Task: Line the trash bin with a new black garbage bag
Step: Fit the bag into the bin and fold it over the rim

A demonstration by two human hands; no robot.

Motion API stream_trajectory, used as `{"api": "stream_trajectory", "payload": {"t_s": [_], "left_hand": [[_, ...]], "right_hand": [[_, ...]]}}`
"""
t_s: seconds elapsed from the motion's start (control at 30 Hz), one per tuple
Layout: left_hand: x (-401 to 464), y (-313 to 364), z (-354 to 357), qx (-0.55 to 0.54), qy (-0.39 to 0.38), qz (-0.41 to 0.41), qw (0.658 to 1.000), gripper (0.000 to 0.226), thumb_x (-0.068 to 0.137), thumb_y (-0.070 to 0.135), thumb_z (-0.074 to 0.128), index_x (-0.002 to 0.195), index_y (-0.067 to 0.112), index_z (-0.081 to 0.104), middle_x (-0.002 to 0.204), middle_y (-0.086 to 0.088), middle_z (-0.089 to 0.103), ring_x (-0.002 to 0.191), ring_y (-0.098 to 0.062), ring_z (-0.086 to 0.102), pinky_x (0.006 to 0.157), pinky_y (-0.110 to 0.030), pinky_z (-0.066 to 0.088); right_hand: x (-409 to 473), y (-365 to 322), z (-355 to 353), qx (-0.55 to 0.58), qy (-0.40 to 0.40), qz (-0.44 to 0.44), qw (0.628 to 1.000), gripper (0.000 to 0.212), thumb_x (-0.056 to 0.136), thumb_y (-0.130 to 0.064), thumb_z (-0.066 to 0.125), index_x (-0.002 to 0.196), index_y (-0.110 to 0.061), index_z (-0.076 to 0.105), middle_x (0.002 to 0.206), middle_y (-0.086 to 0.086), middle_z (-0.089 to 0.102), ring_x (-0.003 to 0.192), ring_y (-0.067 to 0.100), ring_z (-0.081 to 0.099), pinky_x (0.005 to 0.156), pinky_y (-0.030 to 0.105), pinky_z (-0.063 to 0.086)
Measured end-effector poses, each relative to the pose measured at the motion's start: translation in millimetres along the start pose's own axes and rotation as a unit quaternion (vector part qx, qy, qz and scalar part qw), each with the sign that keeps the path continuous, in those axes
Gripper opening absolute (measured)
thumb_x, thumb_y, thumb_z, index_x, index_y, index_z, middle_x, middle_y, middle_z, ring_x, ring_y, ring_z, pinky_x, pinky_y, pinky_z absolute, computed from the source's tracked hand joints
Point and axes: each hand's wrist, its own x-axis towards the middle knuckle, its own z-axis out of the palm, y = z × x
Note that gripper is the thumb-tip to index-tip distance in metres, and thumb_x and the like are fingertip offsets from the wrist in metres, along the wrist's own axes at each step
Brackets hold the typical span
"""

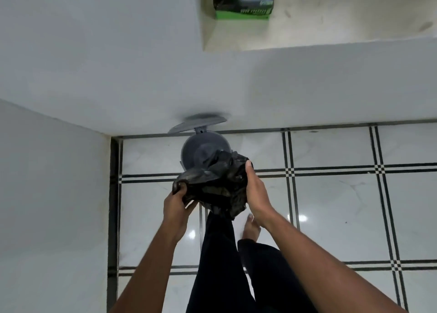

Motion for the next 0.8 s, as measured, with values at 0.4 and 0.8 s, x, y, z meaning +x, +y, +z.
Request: {"api": "stream_trajectory", "payload": {"t_s": [0.4,0.8], "left_hand": [[218,-14,-2,0.021,0.065,-0.001,0.998,0.02,0.108,0.008,0.055,0.118,0.012,0.072,0.114,-0.011,0.077,0.106,-0.024,0.074,0.098,-0.042,0.059],[418,-31,30,0.267,0.056,0.018,0.962,0.033,0.095,0.025,0.059,0.124,0.022,0.074,0.118,-0.005,0.075,0.115,-0.03,0.072,0.101,-0.047,0.061]], "right_hand": [[222,34,77,-0.008,-0.015,0.055,0.998,0.092,0.094,-0.094,0.03,0.155,-0.032,0.06,0.146,-0.001,0.068,0.132,0.019,0.063,0.109,0.038,0.053],[410,94,125,-0.139,0.021,-0.02,0.99,0.052,0.116,-0.059,0.032,0.118,-0.024,0.07,0.092,-0.01,0.066,0.087,0.002,0.06,0.085,0.023,0.044]]}}
